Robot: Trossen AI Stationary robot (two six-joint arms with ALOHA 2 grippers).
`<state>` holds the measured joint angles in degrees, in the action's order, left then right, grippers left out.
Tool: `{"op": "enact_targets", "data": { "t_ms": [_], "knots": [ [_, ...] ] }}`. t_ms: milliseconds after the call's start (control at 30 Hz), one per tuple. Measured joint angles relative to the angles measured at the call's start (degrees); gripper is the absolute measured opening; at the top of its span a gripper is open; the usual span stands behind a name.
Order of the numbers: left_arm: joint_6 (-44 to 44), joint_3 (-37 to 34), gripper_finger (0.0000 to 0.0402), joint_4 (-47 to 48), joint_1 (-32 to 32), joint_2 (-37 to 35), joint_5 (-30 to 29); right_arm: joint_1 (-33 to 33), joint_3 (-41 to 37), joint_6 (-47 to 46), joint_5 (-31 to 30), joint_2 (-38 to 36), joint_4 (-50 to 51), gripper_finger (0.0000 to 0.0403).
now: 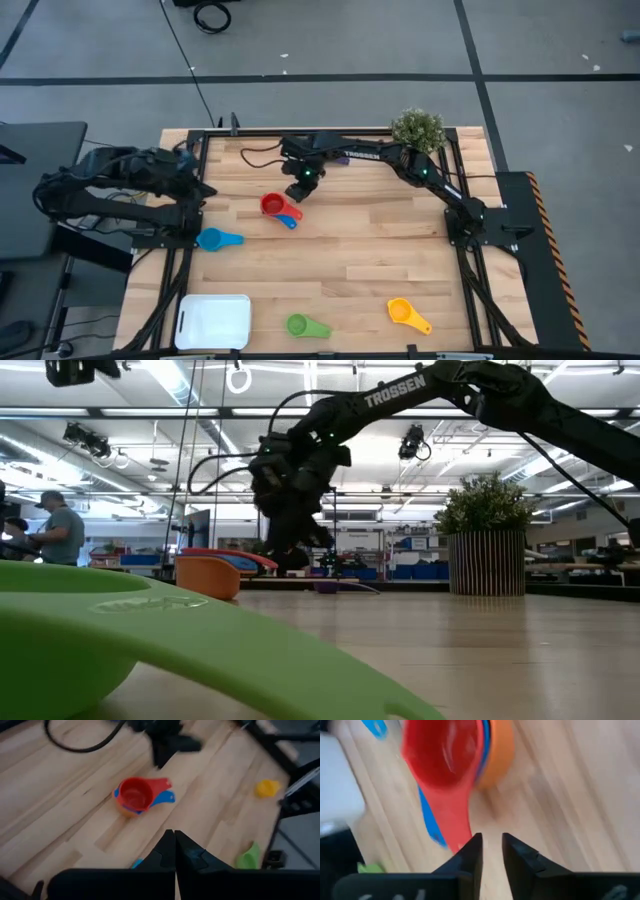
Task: Nest measuring cups in basket
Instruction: Stack the red measuring cup into the blue measuring cup
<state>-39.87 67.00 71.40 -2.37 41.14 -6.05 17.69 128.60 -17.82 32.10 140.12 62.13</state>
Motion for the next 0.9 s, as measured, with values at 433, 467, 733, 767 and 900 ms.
{"op": "enact_targets", "data": {
  "t_ms": [433, 467, 733, 767, 900],
  "knots": [
    [-10.85, -18.83, 0.0, -20.41, 0.0, 6.38, 3.93, -1.57, 0.0, 5.07, -13.19, -0.87, 10.1, 0.0006],
    [-11.93, -20.44, 0.0, -23.06, 0.09, 7.12, 4.81, -1.69, 0.0, 5.59, -13.27, -0.88, 10.0, 0.0005],
    [-16.32, -29.08, 0.0, -37.61, 3.93, 14.71, 4.81, -2.33, 0.0, 10.01, -17.4, -0.84, 9.39, 0.0003],
    [-16.55, -29.81, 0.0, -37.81, 4.61, 15.91, 4.31, -2.36, 0.0, 10.65, -17.39, -0.83, 9.19, 0.0003],
    [-16.49, -32.19, 0.0, -38.95, 6.68, 21.5, 2.19, -2.4, 0.0, 12.27, -17.2, -0.82, 7.84, 0.0002]
  ]
}}
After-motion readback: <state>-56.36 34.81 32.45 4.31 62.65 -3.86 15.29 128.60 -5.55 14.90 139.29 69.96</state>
